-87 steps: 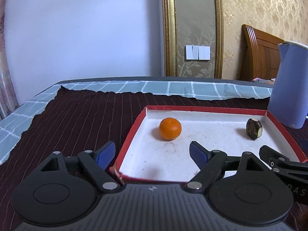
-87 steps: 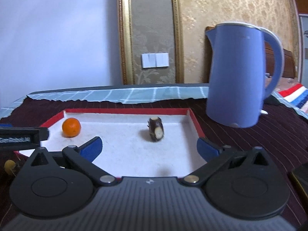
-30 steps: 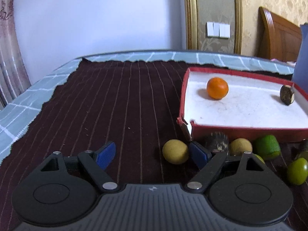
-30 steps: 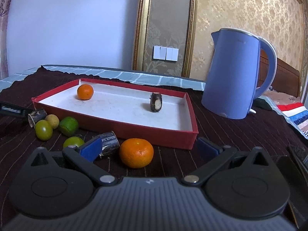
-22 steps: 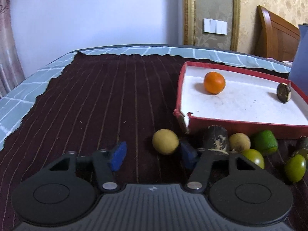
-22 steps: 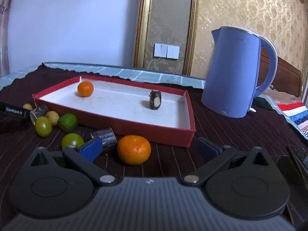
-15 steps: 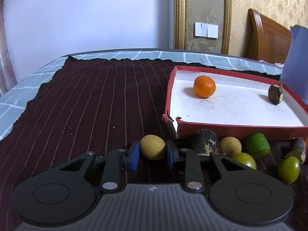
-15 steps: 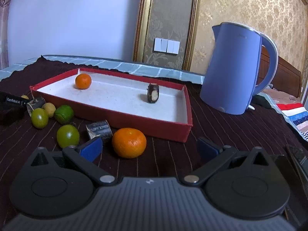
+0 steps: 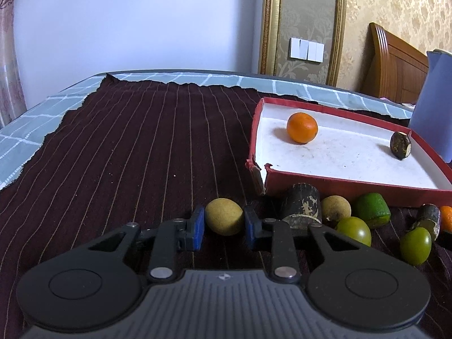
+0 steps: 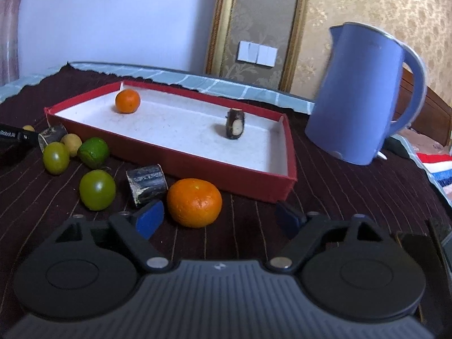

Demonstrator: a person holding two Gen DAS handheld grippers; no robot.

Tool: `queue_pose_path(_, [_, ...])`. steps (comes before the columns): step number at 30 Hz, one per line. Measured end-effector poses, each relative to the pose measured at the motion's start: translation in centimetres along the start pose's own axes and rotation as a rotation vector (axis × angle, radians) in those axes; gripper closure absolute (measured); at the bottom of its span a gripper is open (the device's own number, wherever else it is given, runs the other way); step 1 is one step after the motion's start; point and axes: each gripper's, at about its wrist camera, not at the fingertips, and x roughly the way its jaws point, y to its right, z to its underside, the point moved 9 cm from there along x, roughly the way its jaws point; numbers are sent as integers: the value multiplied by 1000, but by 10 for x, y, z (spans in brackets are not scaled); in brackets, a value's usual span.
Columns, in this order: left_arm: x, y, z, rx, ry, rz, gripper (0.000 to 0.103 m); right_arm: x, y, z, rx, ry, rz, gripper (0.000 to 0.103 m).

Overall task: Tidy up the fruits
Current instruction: 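Close the left tool on the brown ball while the right tool grasps an orange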

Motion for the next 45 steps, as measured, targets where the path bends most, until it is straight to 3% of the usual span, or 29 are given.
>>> queue_pose_path(1, [0,0,0,-1,0,0,75,4,-2,-2,-15,-7,-7,21])
queue_pose_path(3, [0,0,0,0,0,0,75,11,-7,-3,-38,-34,-25,37])
queue_pose_path(5, [0,0,0,-2,0,1,75,15,-12,-5,-35,-44,-70,60])
queue_pose_path(6, [0,0,0,-4,1,2,75,16,-14,-6,-29,-47,-91,63])
queue_pose_path(13, [-5,-8,0,-54,19,32,75,4,-18,0,-35,-31,-59,63])
queue_pose_path(18, [-21,-4,0,-31,64,38,75,-7,-10,4,3,-10,-28,63])
queue_pose_path(29, [-40,58,-6,88,107,98,75,-20,1,-1,109,48,-21,63])
queue_pose_path(45, [-27,91,-8,147,89,24,75,-21,-7,-14,156,92,-14,63])
